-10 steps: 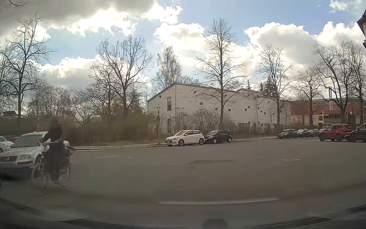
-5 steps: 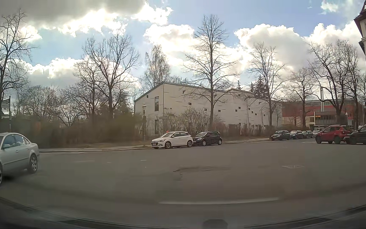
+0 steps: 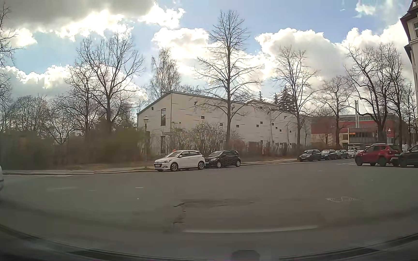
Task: Follow the waypoints while adhering to traffic rules and regulations
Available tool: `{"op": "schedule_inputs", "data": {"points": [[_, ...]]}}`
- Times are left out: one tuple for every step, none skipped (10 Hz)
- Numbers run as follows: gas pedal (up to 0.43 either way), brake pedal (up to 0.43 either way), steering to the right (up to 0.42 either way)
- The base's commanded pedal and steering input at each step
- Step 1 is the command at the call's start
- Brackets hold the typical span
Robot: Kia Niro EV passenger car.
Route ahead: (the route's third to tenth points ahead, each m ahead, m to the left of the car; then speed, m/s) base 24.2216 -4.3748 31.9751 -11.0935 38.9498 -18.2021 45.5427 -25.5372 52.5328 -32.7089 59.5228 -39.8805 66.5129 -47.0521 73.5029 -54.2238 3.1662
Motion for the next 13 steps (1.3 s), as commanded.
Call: {"op": "schedule_inputs", "data": {"points": [[0.000, 0.140, 0.181], [0.000, 0.159, 0.182], [0.000, 0.159, 0.181], [0.000, 0.159, 0.171], [0.000, 0.152, 0.151], [0.000, 0.152, 0.135], [0.000, 0.152, 0.120], [0.000, 0.152, 0.113], [0.000, 0.152, 0.112], [0.000, 0.152, 0.111], [0.000, 0.152, 0.111], [0.000, 0.146, 0.111], [0.000, 0.140, 0.111]]}}
